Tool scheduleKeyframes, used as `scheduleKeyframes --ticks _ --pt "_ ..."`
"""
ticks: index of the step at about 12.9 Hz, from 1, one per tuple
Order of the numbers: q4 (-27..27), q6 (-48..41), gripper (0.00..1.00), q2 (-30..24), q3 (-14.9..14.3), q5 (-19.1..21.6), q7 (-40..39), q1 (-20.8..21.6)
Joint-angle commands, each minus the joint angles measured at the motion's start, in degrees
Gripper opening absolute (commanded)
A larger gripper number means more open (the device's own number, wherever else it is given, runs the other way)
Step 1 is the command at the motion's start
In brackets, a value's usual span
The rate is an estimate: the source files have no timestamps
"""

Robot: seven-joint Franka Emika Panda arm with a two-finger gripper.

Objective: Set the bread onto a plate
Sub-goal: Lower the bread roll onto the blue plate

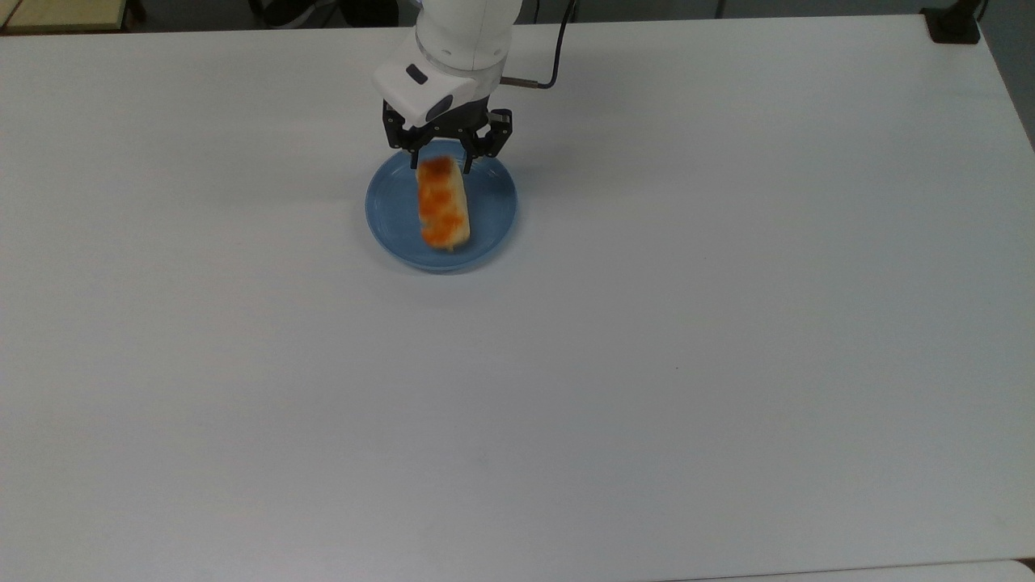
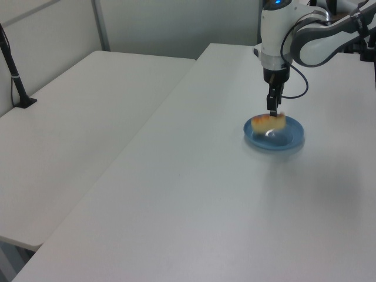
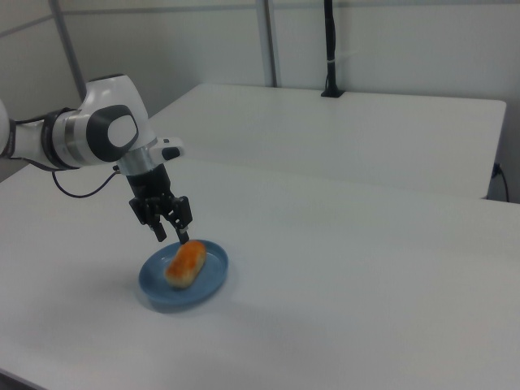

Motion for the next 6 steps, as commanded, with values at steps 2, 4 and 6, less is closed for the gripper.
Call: scheduleKeyframes --ticks 2,4,6 --pt "-0.58 0.5 0.65 -0.84 -0.13 -1.5 1.64 0.44" --pt "-0.14 0.15 0.7 -1.36 -0.13 -1.5 1.64 0.35" --pt "6.41 -6.31 0.81 -1.98 -0.31 -1.15 0.94 -0.53"
